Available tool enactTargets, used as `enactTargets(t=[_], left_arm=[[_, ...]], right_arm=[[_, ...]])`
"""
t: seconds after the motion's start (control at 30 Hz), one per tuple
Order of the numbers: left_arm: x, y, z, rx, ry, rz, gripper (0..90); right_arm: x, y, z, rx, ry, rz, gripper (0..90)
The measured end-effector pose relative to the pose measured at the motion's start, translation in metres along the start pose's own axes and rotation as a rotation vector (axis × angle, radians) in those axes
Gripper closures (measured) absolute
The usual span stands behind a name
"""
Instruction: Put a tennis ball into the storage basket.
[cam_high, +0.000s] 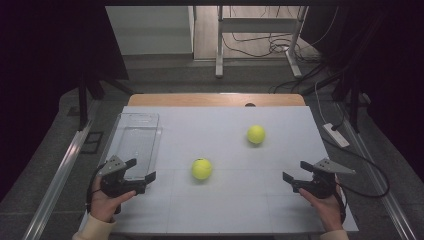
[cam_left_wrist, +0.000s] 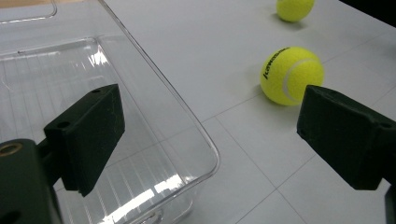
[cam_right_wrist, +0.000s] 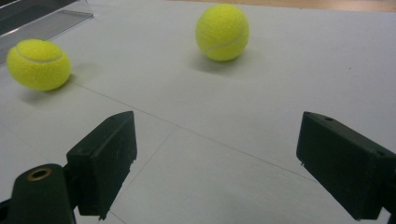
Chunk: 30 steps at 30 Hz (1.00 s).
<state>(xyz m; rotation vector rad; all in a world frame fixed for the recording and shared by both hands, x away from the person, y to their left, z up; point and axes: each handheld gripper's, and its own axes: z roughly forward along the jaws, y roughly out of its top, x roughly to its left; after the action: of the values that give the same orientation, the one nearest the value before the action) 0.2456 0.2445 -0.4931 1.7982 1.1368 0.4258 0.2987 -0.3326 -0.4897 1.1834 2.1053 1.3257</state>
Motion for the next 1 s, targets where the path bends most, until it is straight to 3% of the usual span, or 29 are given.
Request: enactTargets(t=[0.33,1.0], left_arm=[[-0.001,0.002,0.001,-0.001,0.004,0.009,8.7],[-0.009,0.003,0.003,0.000,-0.010,0.023,8.6]], right_arm=[[-0.004,-0.002,-0.003,-0.010,0.025,-0.013,12.8],[0.006,-0.001,0.001,-0.003,0.044,-0.041,12.9]])
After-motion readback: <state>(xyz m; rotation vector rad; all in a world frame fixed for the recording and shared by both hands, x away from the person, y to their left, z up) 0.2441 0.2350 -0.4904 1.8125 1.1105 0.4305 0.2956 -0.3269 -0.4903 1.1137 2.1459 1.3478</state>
